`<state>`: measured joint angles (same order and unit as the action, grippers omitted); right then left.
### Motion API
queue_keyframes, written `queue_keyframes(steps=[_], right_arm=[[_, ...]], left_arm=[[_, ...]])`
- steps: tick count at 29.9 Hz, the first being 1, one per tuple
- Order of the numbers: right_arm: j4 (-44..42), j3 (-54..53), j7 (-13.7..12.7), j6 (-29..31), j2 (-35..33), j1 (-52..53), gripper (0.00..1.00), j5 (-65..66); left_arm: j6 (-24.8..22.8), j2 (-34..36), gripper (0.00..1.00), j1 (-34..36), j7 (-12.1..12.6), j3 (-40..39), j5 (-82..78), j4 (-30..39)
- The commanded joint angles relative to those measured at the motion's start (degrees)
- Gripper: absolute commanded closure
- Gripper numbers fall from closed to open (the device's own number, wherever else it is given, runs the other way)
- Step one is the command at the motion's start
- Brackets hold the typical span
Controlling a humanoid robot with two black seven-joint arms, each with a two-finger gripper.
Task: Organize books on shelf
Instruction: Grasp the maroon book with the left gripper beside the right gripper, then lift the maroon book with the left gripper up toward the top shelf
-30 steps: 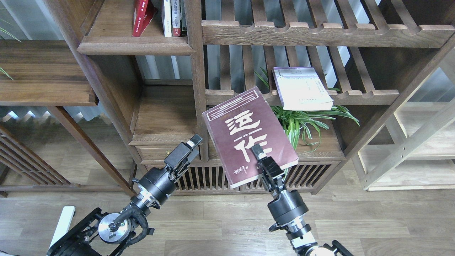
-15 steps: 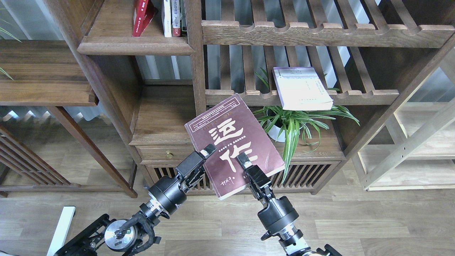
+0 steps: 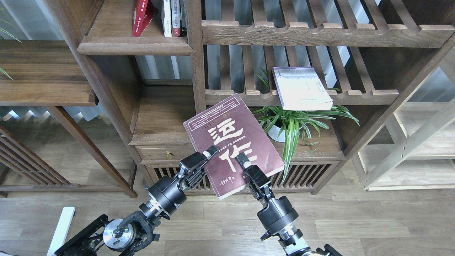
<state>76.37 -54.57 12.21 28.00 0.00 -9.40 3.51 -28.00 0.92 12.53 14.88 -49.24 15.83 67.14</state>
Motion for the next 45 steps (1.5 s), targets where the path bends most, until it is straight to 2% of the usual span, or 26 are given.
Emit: queue_keyframes(steps=[1, 6, 12, 14, 18, 22, 25, 35, 40, 45], right_arm=[[0.00, -0.01, 0.01, 0.00, 0.00, -0.17, 0.75, 0.01], [0.00, 0.08, 0.01, 0.00, 0.00, -0.35, 0.75, 0.01], [-0.26, -0.62, 0.09, 0.00, 0.00, -0.44, 0.69, 0.10], [-1.13, -1.59, 0.18, 0.00, 0.00, -0.44, 0.61, 0.18], [-2.36, -9.92, 0.53, 0.00, 0.00, -0.61, 0.36, 0.01], [-4.30, -16.17, 0.62, 0.00, 0.00, -0.88, 0.28, -0.43], [-4.65, -18.03, 0.53, 0.00, 0.00, -0.70, 0.27, -0.43], [-5.09, -18.20, 0.53, 0.00, 0.00, -0.53, 0.27, -0.52], [-5.27, -18.56, 0.53, 0.00, 0.00, -0.53, 0.27, -0.78], [-6.14, -18.47, 0.53, 0.00, 0.00, 0.09, 0.27, -1.31]], left_arm=[[0.00, 1.37, 0.82, -0.05, -0.02, 0.02, -0.01, 0.27], [0.00, 1.46, 0.95, -0.05, -0.11, -0.07, 0.08, 0.36], [0.00, 2.42, 0.96, -0.05, 0.07, -0.68, -0.36, 1.49], [0.00, 3.12, 0.99, -0.05, 0.07, -1.39, -0.54, 2.55], [0.00, 4.97, 1.00, -3.11, -0.63, -4.80, -1.24, 7.55], [0.00, 4.97, 1.00, -4.00, -0.73, -9.03, -6.41, 9.23], [0.00, 4.80, 1.00, -5.84, -0.81, -13.42, -12.04, 11.86], [0.00, 3.74, 1.00, -17.53, -0.99, -24.57, -26.02, 31.19], [0.00, 2.60, 1.00, -22.71, -0.99, -32.48, -30.58, 33.22], [0.00, 1.99, 1.00, -24.04, -0.99, -39.35, -33.67, 33.84]])
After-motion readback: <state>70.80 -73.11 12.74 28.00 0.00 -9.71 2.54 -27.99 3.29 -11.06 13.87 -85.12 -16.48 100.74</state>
